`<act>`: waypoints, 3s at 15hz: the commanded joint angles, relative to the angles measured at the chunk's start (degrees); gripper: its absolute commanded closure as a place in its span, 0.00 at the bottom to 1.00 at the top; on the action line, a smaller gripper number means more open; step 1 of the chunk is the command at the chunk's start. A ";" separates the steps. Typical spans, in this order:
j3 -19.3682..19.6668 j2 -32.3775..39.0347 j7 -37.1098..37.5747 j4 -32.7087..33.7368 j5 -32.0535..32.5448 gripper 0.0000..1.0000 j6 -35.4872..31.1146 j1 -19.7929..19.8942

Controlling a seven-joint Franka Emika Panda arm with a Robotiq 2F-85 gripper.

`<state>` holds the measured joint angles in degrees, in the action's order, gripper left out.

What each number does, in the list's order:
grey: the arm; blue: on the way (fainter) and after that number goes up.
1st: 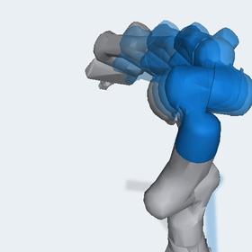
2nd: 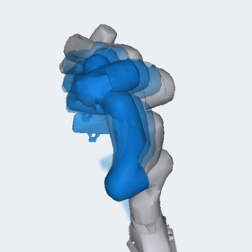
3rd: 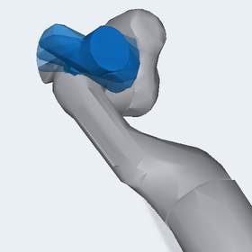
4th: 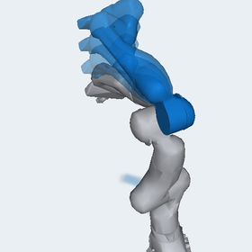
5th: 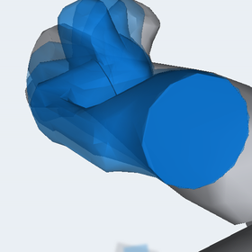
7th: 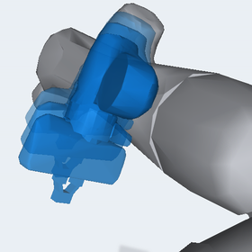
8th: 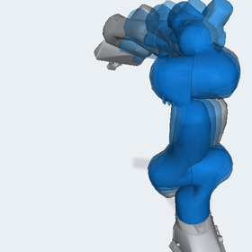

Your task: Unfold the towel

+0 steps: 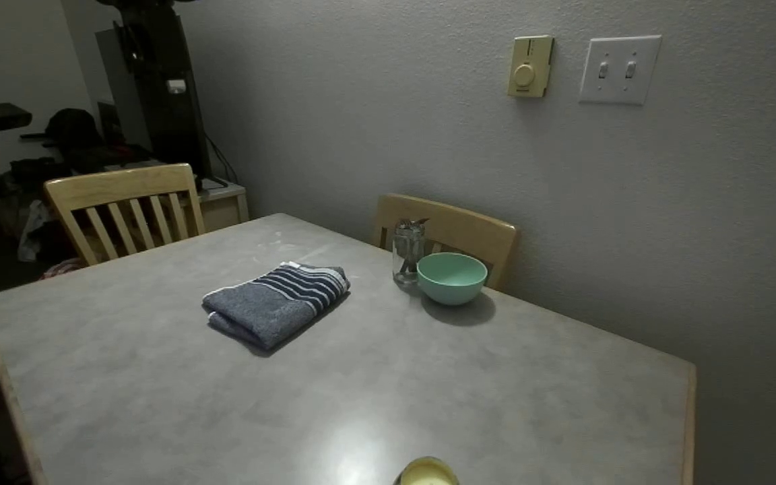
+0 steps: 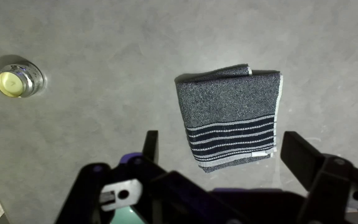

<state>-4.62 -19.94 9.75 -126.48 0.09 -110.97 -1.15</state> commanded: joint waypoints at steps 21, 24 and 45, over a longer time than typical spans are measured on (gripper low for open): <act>-0.46 24.14 -5.31 12.37 2.53 0.00 5.38 -3.41; -1.91 31.41 -1.62 18.37 6.46 0.00 7.75 -5.74; -3.23 56.43 -7.51 40.43 11.07 0.00 15.79 -14.69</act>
<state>-7.86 31.03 4.58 -92.56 9.73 -99.46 -14.50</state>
